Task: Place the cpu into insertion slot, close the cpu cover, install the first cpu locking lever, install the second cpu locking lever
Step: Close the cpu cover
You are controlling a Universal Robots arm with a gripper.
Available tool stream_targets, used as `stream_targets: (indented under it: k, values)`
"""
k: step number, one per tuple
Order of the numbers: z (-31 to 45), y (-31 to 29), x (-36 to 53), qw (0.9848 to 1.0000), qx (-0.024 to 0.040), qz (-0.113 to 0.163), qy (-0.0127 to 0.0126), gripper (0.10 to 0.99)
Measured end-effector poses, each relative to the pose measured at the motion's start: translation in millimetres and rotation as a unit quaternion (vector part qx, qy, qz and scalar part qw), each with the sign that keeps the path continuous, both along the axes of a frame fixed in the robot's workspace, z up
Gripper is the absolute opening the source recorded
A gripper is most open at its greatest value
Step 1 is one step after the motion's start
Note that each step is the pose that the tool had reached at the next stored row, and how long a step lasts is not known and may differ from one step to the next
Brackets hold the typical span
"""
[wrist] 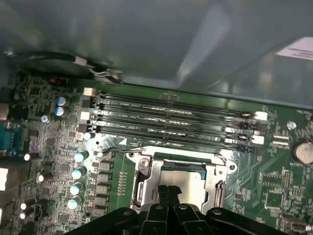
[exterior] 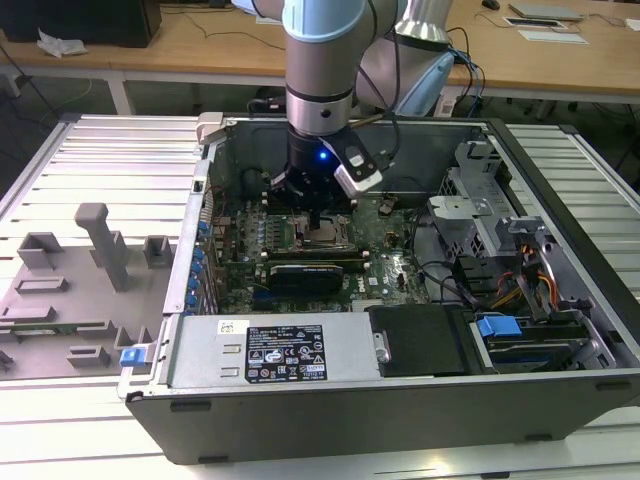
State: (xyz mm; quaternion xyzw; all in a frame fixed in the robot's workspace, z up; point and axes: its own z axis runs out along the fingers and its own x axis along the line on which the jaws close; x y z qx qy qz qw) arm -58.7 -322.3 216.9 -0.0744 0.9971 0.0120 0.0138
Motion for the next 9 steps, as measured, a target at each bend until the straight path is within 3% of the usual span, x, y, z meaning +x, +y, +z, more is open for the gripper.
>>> stream_targets:
  k: [9]
  values:
    - [-7.1, -2.4, -14.1, 0.9997, 0.0001, 0.026, -0.0001, 0.106]
